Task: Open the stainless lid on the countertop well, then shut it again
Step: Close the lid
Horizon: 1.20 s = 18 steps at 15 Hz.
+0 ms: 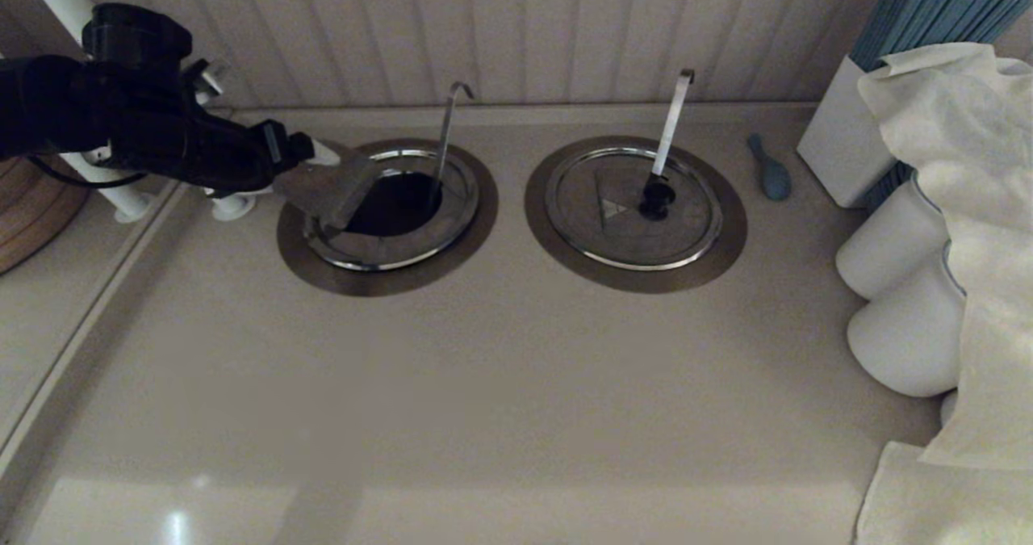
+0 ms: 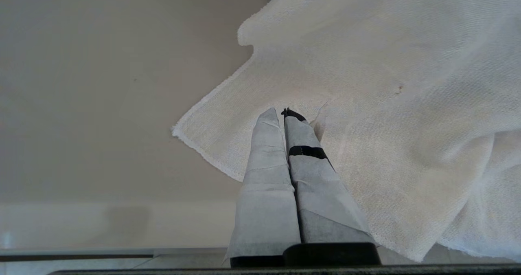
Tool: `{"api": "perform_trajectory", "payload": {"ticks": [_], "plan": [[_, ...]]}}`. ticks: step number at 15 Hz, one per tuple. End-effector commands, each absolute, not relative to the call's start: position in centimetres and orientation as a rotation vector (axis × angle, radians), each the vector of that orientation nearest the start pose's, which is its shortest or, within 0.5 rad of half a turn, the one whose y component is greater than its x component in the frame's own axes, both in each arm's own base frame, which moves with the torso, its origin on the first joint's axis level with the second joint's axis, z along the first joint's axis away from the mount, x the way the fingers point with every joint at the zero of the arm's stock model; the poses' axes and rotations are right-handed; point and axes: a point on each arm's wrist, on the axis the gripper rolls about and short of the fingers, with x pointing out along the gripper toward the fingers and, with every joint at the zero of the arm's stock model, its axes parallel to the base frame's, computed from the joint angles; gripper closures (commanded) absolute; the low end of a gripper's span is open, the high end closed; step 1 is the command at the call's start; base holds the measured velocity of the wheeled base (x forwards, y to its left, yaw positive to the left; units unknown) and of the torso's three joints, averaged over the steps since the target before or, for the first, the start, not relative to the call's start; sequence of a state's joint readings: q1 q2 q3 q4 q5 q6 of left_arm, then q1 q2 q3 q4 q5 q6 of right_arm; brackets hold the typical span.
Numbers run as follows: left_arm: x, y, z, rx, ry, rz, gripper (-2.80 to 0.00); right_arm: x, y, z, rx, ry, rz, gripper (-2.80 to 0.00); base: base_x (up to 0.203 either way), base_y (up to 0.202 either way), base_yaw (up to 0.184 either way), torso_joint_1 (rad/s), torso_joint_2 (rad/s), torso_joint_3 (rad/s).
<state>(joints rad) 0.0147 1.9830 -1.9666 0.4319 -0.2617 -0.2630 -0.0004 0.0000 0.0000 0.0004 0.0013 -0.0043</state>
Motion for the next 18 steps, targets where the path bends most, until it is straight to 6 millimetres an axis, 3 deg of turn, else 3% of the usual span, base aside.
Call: {"api": "perform_trajectory", "payload": {"ticks": [1,18], "plan": [[38.6,0.0,30.6,-0.323,0.471,-0.183,-2.8,-2.3,0.0,7.5,-0.005,0.001,0.002,0.0,0.0,0.0,0.0,0.0,0.0,0.0],[37.2,-1.7,32.0,-0.331,0.445,-0.228,-2.8,-2.3,0.0,7.5,-0.005,0.001,0.001,0.0,0.0,0.0,0.0,0.0,0.0,0.0]]}}
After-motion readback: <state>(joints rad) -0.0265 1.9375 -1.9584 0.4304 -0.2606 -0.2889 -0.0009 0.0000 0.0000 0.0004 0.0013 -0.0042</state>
